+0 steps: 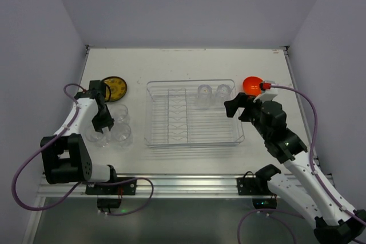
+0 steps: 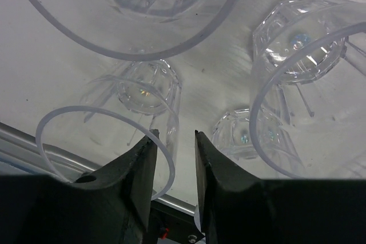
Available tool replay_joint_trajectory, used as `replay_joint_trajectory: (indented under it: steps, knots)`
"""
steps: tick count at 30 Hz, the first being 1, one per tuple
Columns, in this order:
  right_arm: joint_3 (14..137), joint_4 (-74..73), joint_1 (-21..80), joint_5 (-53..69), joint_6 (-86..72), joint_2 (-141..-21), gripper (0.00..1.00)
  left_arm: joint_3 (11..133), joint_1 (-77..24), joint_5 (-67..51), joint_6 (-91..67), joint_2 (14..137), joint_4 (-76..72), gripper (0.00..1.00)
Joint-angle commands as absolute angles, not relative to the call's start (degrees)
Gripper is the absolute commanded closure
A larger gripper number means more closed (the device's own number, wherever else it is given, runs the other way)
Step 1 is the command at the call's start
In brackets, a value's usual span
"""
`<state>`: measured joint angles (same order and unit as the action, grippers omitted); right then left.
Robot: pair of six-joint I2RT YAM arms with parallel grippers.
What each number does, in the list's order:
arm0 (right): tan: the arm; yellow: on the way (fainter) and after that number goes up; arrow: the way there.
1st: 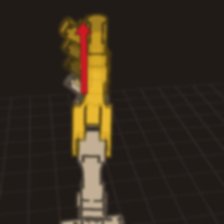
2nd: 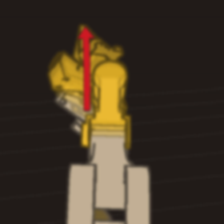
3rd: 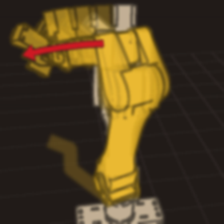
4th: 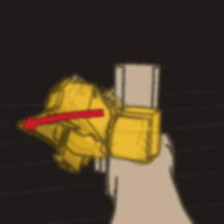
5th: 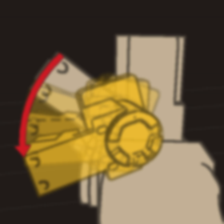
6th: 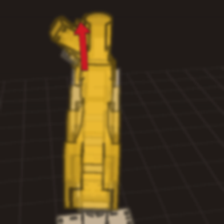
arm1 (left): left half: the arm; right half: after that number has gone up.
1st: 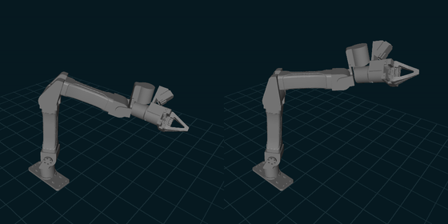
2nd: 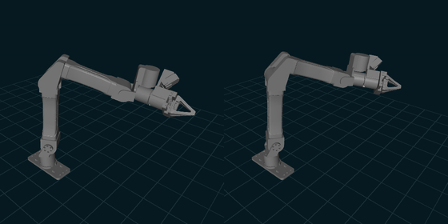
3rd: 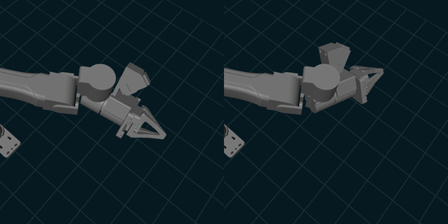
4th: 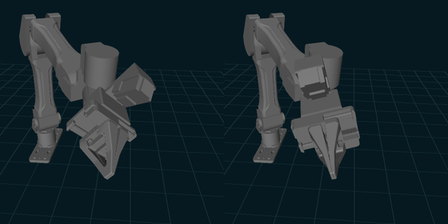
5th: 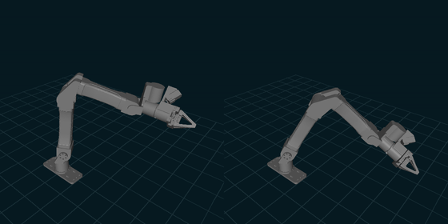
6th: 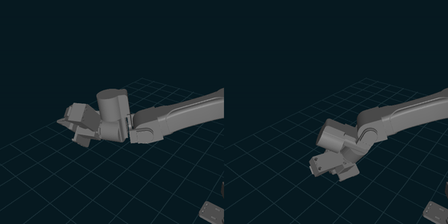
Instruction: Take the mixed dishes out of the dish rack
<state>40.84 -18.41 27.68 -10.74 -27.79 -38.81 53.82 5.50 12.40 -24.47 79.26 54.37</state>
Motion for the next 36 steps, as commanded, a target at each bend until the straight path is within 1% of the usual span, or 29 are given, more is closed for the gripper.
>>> replay_joint_trajectory:
  steps: [1, 4, 5, 7, 8, 10, 11, 12, 18, 20, 22, 23, 24, 25, 26, 27, 28, 29, 30, 32, 34, 35, 36]
  knots:
    - [40.52, -16.0, 27.51, -10.55, -27.25, -37.88, 0.01, 55.28, 6.06, 10.55, -23.38, 77.87, 53.43, 0.63]
    - [40.6, -16.0, 27.51, -9.68, -26.98, -38.67, 0.01, 56.6, 6.06, 10.45, -23.38, 75.59, 54.67, 0.53]
    - [40.61, -16.0, 27.42, -9.06, -26.9, -38.93, 0.01, 57.21, 6.06, 10.89, -23.47, 73.58, 55.02, 0.44]
    - [40.78, -15.91, 27.51, -7.92, -26.72, -39.63, 0.01, 59.06, 6.06, 12.38, -23.82, 71.64, 56.25, 0.35]
    - [40.78, -16.08, 27.51, -7.74, -26.63, -39.81, 0.01, 59.67, 6.06, 12.48, -23.73, 69.8, 56.42, 0.25]
    - [40.78, -16.08, 27.51, -7.56, -26.46, -40.16, 0.01, 61.69, 6.06, 12.39, -23.73, 68.3, 57.3, 0.13]
    - [40.78, -16.0, 27.51, -7.56, -26.37, -40.25, 0.01, 62.48, 6.06, 12.39, -23.73, 66.99, 57.83, 0.02]
    - [40.78, -16.0, 27.51, -7.56, -26.37, -40.25, 0.01, 63.97, 6.06, 12.31, -23.64, 66.28, 58.01, 0.0]
    - [40.96, -16.17, 27.51, -7.82, -26.37, -41.13, 0.01, 70.57, 6.06, 13.36, -22.59, 62.76, 60.9, 0.0]
    - [40.96, -16.26, 27.51, -7.65, -26.54, -41.31, 0.01, 74.08, 5.98, 11.44, -22.41, 61.27, 59.86, 0.0]
    - [40.87, -16.26, 27.51, -8.08, -27.24, -41.22, 0.01, 75.84, 5.98, 6.35, -23.98, 59.43, 57.67, 0.0]
    - [40.87, -16.26, 27.51, -9.04, -27.59, -40.79, 0.01, 75.15, 5.8, 3.02, -26.43, 58.72, 53.31, 0.0]
    - [40.78, -16.26, 27.51, -9.57, -28.55, -40.43, 0.01, 73.41, 3.63, -5.45, -27.59, 58.01, 49.78, 0.0]
    - [40.87, -16.43, 27.51, -10.02, -29.0, -40.17, 0.01, 71.04, 1.08, -5.88, -28.82, 58.27, 47.14, 0.0]
    - [41.3, -16.78, 27.51, -10.28, -29.61, -39.82, 0.01, 70.93, -10.87, -2.15, -32.48, 59.4, 44.67, 0.0]
    - [41.57, -18.01, 27.51, -11.15, -29.97, -39.03, 0.01, 71.45, -17.86, 8.68, -33.48, 60.81, 43.6, 0.0]
    - [42.44, -18.89, 27.51, -11.6, -30.41, -38.5, 0.01, 72.41, -23.5, 12.79, -34.18, 65.43, 42.98, 0.0]
    - [42.97, -19.85, 27.51, -11.86, -30.85, -38.06, 0.01, 75.73, -31.99, 15.44, -33.93, 68.52, 41.67, 0.0]
    - [43.5, -22.39, 27.51, -12.04, -31.2, -37.01, 0.01, 78.2, -34.95, 18.34, -33.06, 74.91, 41.49, 0.0]
    - [45.35, -26.0, 27.51, -12.22, -32.16, -35.69, 0.01, 84.77, -39.44, 19.51, -29.37, 80.13, 39.3, 0.0]
    - [46.4, -30.83, 27.51, -13.09, -32.52, -32.79, 0.01, 87.53, -40.51, 15.22, -23.85, 86.29, 34.4, 0.0]
    - [46.41, -31.98, 27.51, -13.79, -32.87, -31.48, 0.01, 90.5, -41.13, 10.94, -22.17, 88.57, 33.5, 0.0]
    - [46.32, -33.47, 27.6, -14.23, -32.96, -29.2, 0.01, 92.53, -41.31, 9.77, -20.84, 93.64, 33.31, 0.0]
